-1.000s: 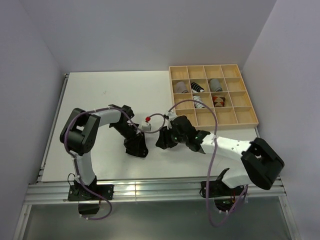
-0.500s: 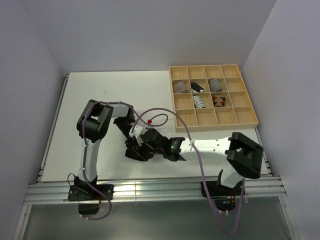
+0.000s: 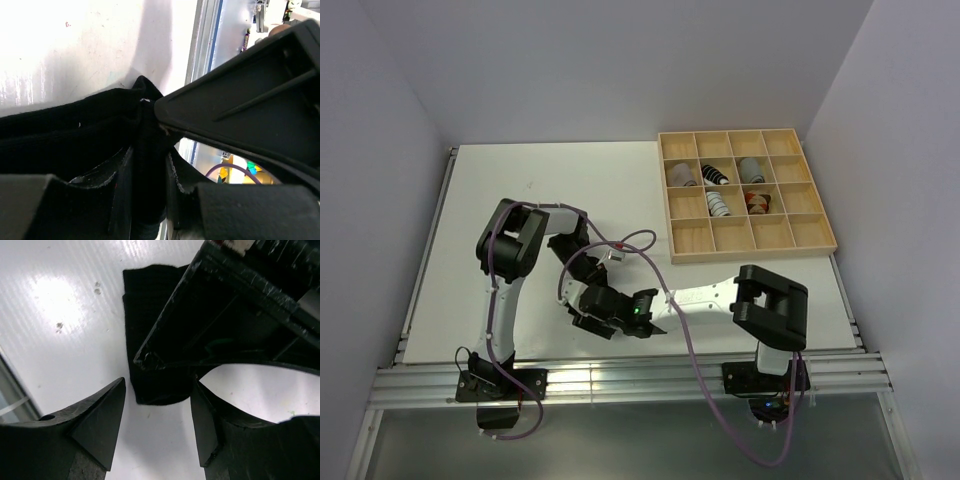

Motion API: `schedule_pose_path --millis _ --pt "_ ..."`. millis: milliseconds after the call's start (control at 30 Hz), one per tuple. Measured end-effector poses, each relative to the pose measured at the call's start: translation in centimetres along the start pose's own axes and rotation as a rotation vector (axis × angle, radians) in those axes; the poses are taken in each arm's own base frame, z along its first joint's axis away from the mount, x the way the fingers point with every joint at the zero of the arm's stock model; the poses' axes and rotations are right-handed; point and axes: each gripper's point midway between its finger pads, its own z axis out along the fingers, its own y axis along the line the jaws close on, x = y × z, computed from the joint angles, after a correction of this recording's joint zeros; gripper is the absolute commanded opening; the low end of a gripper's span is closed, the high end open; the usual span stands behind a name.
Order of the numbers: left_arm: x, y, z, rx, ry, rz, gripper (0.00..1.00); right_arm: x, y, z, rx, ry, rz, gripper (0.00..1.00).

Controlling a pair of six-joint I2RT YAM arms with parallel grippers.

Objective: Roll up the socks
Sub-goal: Roll the sock at the center of the board.

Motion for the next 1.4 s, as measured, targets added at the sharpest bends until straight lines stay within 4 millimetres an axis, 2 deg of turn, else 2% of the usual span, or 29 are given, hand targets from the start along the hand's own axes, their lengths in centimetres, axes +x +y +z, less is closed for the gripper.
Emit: schedule_pose_path --millis 167,267,367,400,433,533,567,667,800,967,1133,1267,1400 --pt "0.0 0.0 0.0 0.005 0.003 -0.007 0.1 -0.2 -0.1 0.9 0.041 0.011 -0.023 0.61" --pt "0.0 0.0 0.0 0.004 0.003 -0.007 0.1 0.3 -0.1 1.7 0.065 0.027 -0.039 0.57" --pt "0.0 0.0 0.0 0.003 0.005 -0.008 0.15 0.0 -0.2 2.1 0.088 0.02 -0.041 0.35" --pt "0.1 0.0 -0.1 0.003 0.005 -0.01 0.16 0.1 -0.2 2.1 0.094 0.024 -0.047 0.17" --pt "0.1 0.0 -0.1 0.003 0.006 -0.012 0.16 0.2 -0.2 2.1 0.1 0.028 -0.055 0.15" --pt "0.2 0.0 -0.3 0.002 0.004 -0.019 0.18 0.2 -0.2 2.0 0.113 0.032 -0.06 0.11" --pt "0.2 0.0 -0.3 0.003 0.003 -0.019 0.25 0.3 -0.2 2.0 0.113 0.034 -0.061 0.11" --pt "0.1 0.0 -0.5 -0.002 0.0 -0.009 0.35 0.3 -0.1 2.0 0.106 0.035 -0.06 0.07" --pt "-0.5 0.2 -1.2 -0.043 -0.022 0.039 0.38 0.2 -0.7 2.2 0.108 0.032 -0.044 0.06" --pt "-2.8 0.6 -3.6 -0.124 -0.107 0.123 0.38 0.2 -1.8 2.3 0.099 0.029 0.004 0.06" --pt "-4.9 0.2 -7.1 -0.194 -0.25 0.159 0.39 0.4 -1.5 1.9 0.019 0.032 0.047 0.05" --pt "-5.4 0.6 -10.1 -0.28 -0.348 0.172 0.4 0.7 -1.4 1.7 -0.065 0.045 0.088 0.05" --pt "-5.0 1.2 -12.5 -0.401 -0.453 0.168 0.41 0.8 -1.5 1.3 -0.164 0.078 0.151 0.06"
